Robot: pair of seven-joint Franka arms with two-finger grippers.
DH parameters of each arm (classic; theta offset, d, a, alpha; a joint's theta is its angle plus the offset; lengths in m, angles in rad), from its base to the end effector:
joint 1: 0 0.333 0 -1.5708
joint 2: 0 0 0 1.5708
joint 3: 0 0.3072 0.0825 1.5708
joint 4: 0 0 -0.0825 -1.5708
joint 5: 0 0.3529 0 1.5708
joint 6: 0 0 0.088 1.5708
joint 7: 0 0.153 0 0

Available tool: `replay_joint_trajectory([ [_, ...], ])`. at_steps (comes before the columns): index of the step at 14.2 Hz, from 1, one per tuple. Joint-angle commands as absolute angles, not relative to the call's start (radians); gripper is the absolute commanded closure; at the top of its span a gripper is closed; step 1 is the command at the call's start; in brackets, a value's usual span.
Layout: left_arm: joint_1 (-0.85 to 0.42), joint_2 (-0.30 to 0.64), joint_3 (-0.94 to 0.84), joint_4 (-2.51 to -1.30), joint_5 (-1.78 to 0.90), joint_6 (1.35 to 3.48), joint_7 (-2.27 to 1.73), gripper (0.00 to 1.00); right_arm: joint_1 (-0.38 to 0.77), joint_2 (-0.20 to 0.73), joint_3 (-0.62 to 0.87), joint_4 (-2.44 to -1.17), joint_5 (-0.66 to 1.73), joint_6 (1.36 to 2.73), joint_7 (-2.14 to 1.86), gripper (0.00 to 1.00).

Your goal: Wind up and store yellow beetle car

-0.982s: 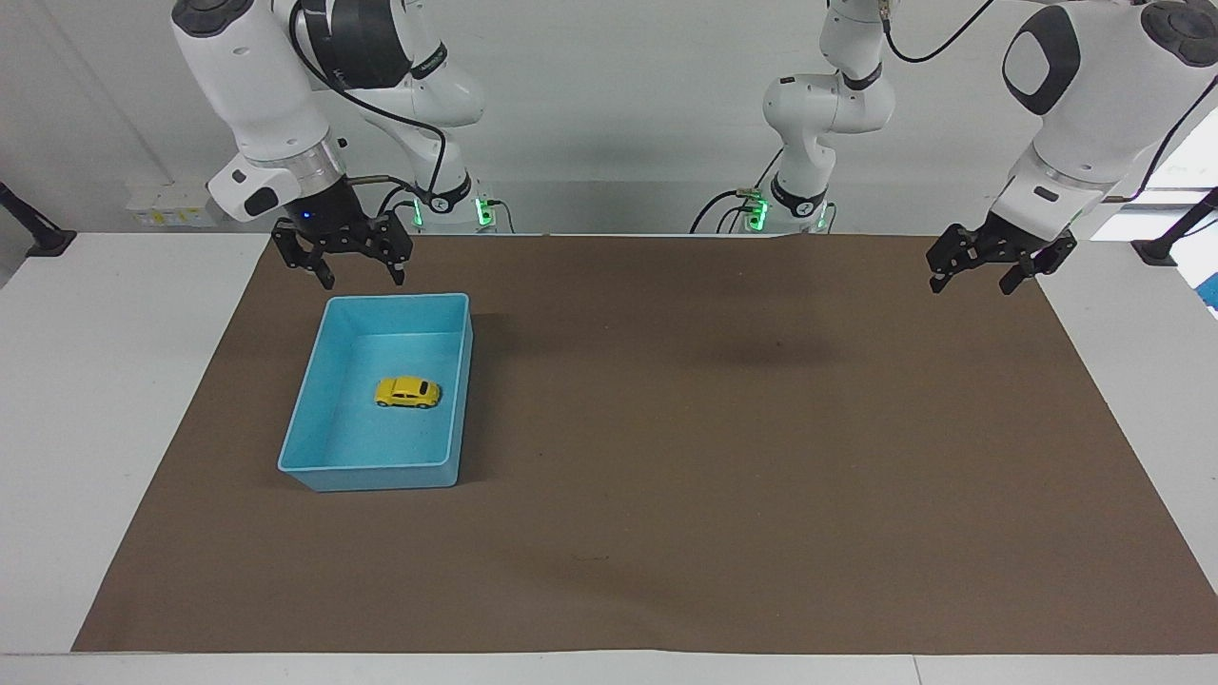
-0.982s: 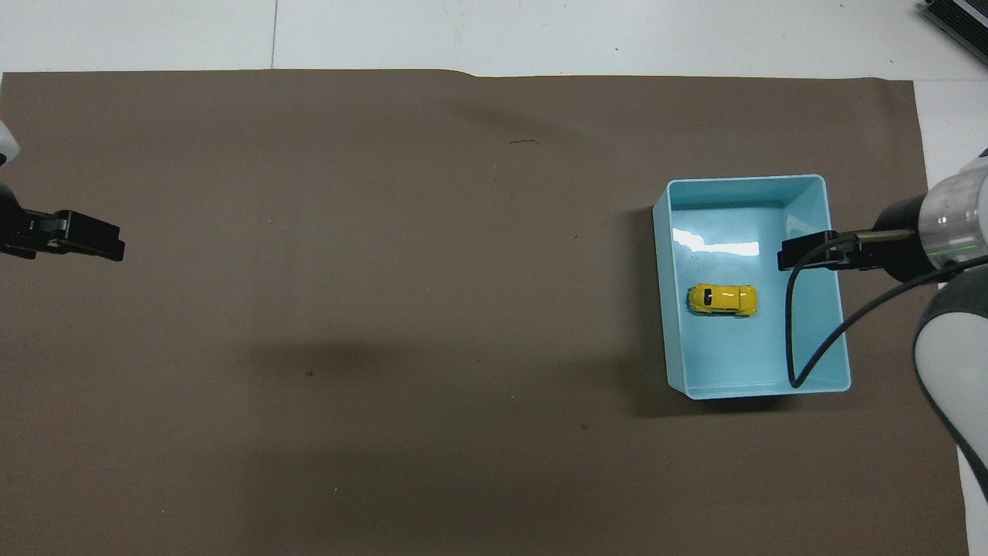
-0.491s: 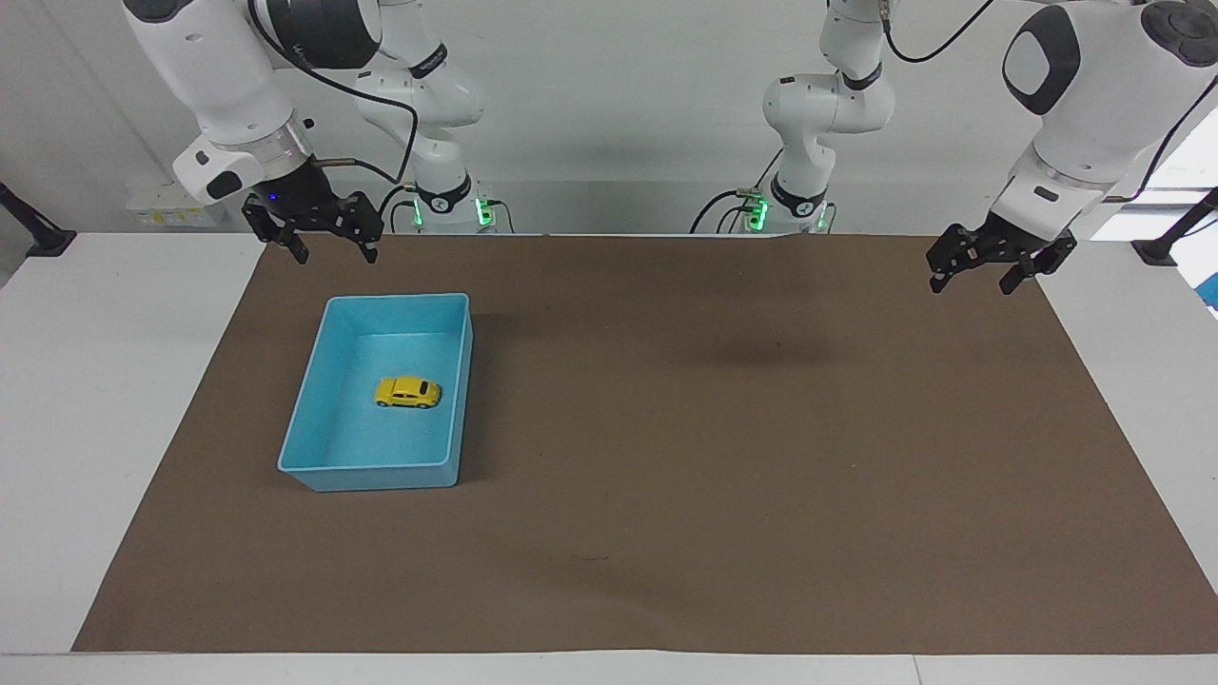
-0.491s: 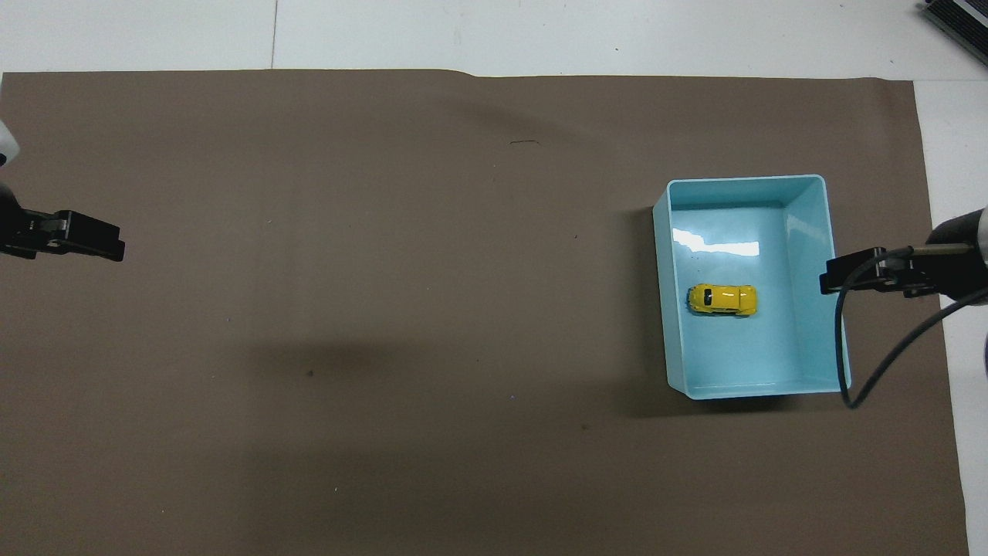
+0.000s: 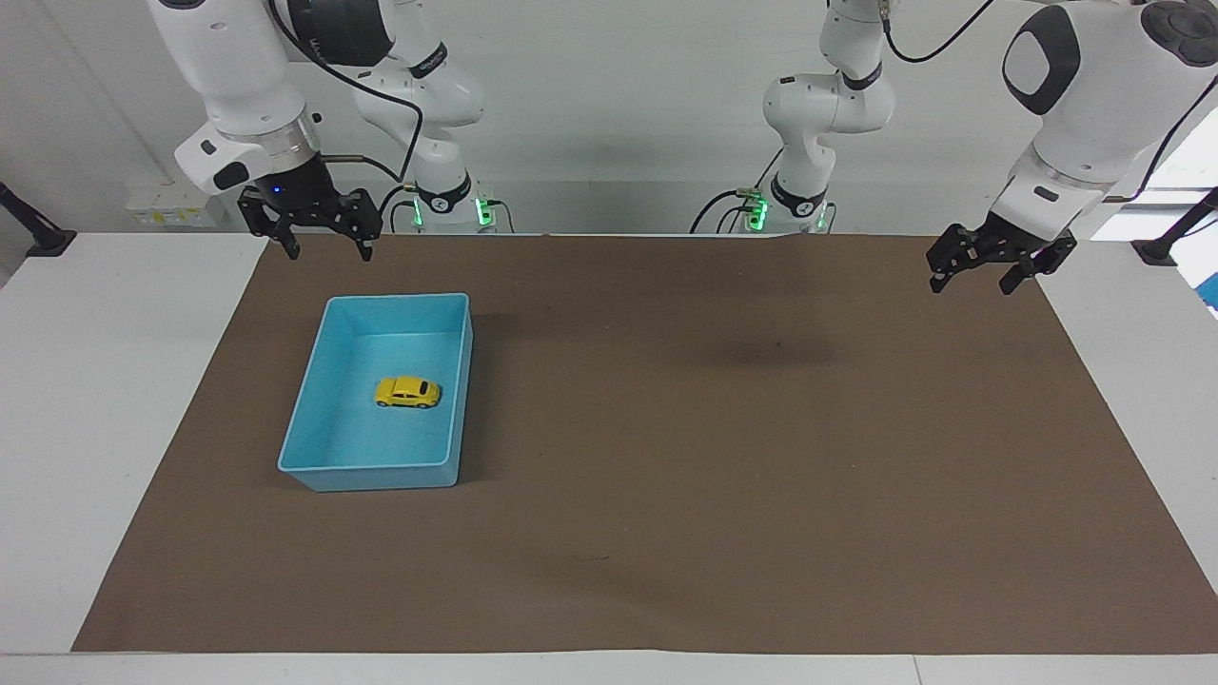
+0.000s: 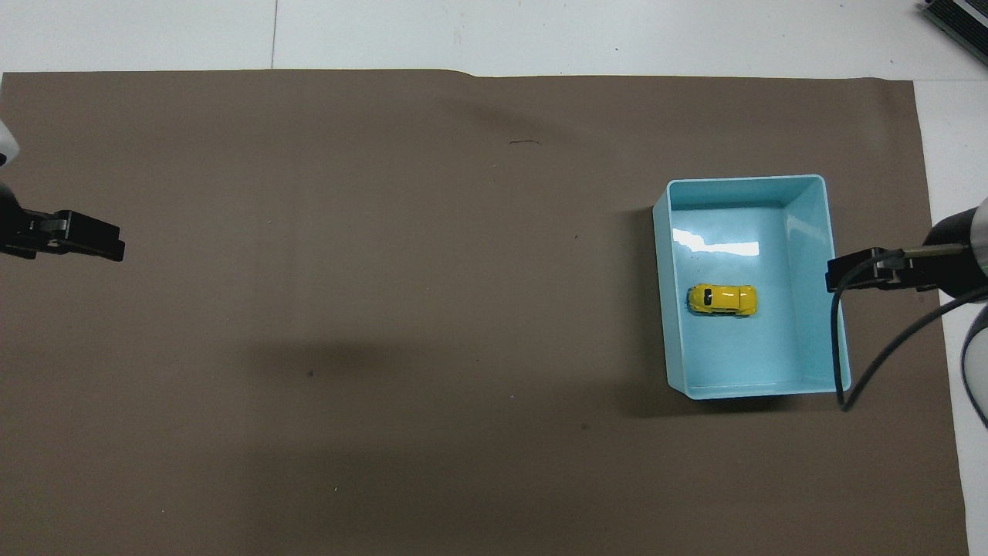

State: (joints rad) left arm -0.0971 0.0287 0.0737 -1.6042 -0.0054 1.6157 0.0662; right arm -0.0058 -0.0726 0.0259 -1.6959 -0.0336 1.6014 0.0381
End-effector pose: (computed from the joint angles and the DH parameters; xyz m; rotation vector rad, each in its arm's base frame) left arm 0.5338 -0.0138 0.5437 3.1347 -0.1401 -0.0267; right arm 0.5014 0.0054 0.5544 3.1053 -0.0259 -0.0324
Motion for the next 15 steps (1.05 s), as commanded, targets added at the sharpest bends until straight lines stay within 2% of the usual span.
replay_joint_trajectory([
  [1,-0.094,0.014,0.071,-1.611,0.012,1.609,0.055,0.0,-0.009,-0.069,0.031,-1.68,-0.032,1.586,0.046,0.0],
  [15,-0.094,0.014,0.071,-1.609,0.012,1.609,0.055,0.0,-0.011,-0.069,0.029,-1.68,-0.031,1.598,0.04,0.0],
])
